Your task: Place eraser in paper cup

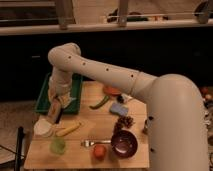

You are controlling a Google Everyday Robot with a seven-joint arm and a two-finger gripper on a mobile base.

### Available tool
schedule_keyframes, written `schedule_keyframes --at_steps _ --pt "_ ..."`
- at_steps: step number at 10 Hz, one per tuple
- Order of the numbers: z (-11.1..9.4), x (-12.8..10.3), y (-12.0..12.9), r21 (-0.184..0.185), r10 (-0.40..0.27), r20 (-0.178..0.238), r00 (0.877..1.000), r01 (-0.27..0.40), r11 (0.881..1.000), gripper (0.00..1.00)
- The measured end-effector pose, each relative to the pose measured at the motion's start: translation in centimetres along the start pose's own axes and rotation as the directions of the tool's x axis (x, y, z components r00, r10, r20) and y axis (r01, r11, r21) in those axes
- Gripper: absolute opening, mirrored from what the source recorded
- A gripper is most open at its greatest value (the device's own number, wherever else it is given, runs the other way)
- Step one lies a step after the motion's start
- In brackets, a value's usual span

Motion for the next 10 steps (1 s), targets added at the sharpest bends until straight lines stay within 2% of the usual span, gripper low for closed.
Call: schedule_keyframes --at_steps 2,5,7,10 --pt "1.0 -1.2 -1.8 -0.007 -0.006 0.032 0.999 0.006 1.0 0.0" --pt "2.6 -2.8 -3.4 -0.042 -0.027 0.09 0.996 0.031 0.999 0.0" --pt "2.9 -3.3 -3.6 -0.059 -0.039 0.114 0.993 0.046 0.997 0.0" --pt "4.0 -3.7 -3.5 -0.088 -0.051 0.19 0.98 0.069 0.994 0.0"
